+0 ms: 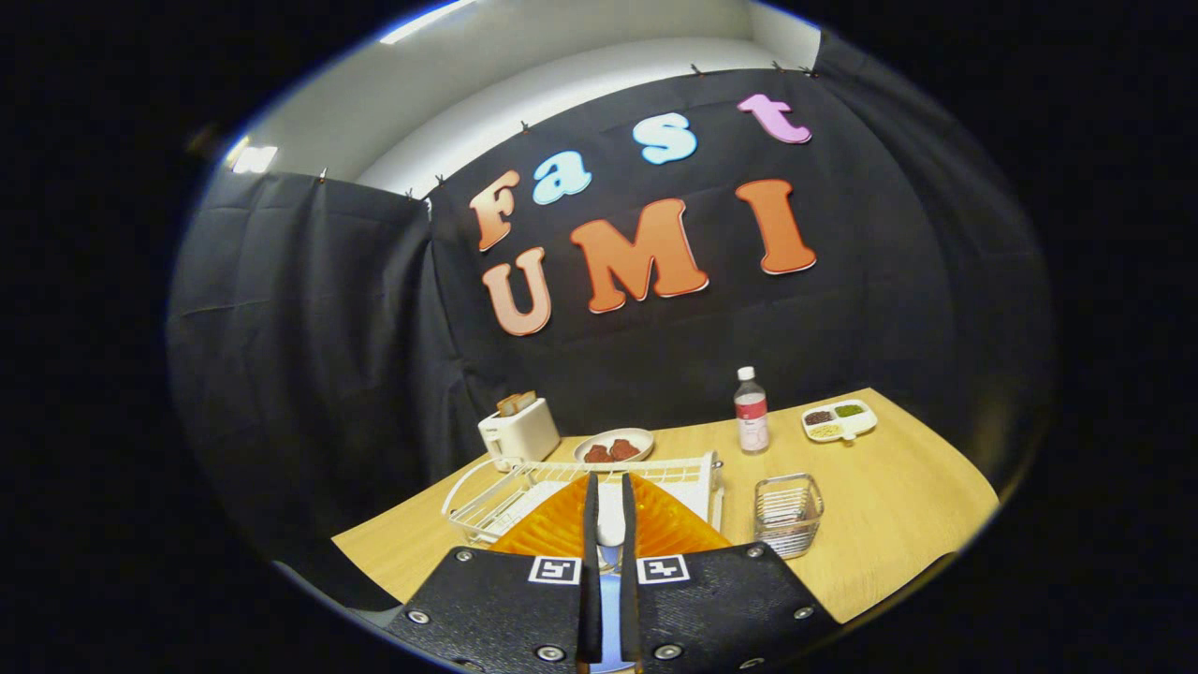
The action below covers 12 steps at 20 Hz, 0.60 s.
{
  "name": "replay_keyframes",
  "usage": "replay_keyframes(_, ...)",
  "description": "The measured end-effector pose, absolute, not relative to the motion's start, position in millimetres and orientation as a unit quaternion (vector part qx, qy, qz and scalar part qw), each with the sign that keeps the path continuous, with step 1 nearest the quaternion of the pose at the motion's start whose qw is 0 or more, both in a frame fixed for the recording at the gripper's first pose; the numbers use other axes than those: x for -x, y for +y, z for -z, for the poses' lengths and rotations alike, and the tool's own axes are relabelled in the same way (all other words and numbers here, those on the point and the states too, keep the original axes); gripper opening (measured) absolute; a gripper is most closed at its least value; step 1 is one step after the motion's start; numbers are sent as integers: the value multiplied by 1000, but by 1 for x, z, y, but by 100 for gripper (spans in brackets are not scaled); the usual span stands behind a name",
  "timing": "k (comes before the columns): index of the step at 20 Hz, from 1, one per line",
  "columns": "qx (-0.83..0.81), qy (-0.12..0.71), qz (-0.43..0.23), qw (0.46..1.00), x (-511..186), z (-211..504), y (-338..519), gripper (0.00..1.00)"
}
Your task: Take the plate from the dish rack, then take the spoon from the basket and place it into the plate.
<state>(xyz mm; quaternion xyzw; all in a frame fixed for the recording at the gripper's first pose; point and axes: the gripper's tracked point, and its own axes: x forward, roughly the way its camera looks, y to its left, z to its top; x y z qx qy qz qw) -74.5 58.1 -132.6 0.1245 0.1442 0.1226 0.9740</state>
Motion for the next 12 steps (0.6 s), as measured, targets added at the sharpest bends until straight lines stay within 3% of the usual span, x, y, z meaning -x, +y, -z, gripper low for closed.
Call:
replay_keyframes(5, -152, 178, -180, 955, 79, 172, 101, 7)
replay_keyframes(12, -166, 208, -192, 945, 84, 218, 107, 7)
